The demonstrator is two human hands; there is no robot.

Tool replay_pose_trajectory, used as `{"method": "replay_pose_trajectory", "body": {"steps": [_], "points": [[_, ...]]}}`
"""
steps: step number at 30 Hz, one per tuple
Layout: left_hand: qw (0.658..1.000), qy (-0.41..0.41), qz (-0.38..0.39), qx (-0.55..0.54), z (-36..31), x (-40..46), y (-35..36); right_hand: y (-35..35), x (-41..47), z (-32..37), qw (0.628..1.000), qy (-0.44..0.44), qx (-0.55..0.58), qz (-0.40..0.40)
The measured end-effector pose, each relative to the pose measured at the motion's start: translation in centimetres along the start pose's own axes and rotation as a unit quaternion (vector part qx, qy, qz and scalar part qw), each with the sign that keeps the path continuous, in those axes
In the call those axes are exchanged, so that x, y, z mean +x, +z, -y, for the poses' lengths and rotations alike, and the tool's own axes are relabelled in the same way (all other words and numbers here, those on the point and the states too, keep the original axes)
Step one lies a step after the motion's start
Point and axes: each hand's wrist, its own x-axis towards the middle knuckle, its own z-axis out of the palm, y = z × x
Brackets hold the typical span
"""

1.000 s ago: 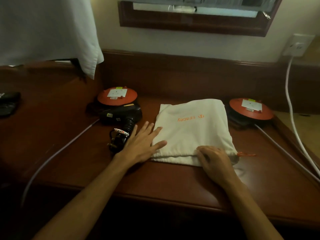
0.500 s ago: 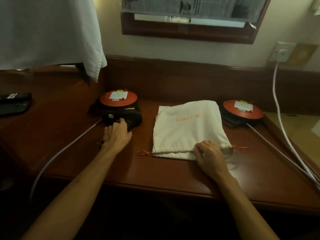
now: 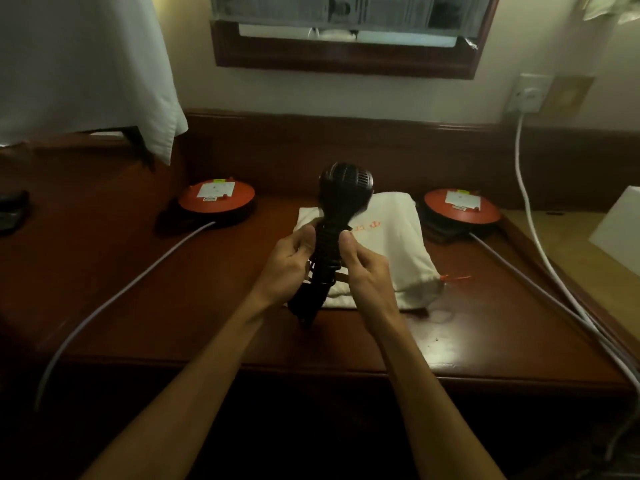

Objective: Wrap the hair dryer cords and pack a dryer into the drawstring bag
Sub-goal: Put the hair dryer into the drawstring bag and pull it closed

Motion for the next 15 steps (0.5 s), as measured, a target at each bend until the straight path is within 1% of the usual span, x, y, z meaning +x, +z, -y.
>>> {"method": "replay_pose_trajectory", "body": {"steps": [3,6,7,9,11,12,13,15], "points": [[0.996,-0.062,0.059,-0.002,0.8,1.4,0.9,-2.2,0.0,-0.8,1.0,0.015,0.017,0.006],[0.991,-0.101,0.088,0.014,1.1,2.3,1.8,-3.9,-0.4,-1.9,0.997,0.031,0.069,-0.004],[0.99,-0.097,0.1,0.026,1.1,2.4,2.1,-4.5,-0.6,-1.9,0.994,0.047,0.094,-0.014],[0.99,-0.059,0.116,0.06,1.4,2.4,2.4,-5.7,-1.0,-1.7,0.987,0.073,0.139,-0.027],[0.989,-0.018,0.106,0.106,2.0,2.4,2.2,-6.9,-1.4,-1.4,0.982,0.084,0.165,-0.033],[0.986,-0.009,0.095,0.139,2.5,2.3,2.0,-7.4,-1.6,-1.3,0.983,0.085,0.157,-0.039],[0.98,-0.012,0.088,0.18,3.2,2.2,1.7,-7.9,-1.7,-1.2,0.985,0.085,0.141,-0.044],[0.956,-0.038,0.112,0.269,4.5,1.8,1.4,-8.8,-1.7,-1.4,0.988,0.084,0.119,-0.047]]}}
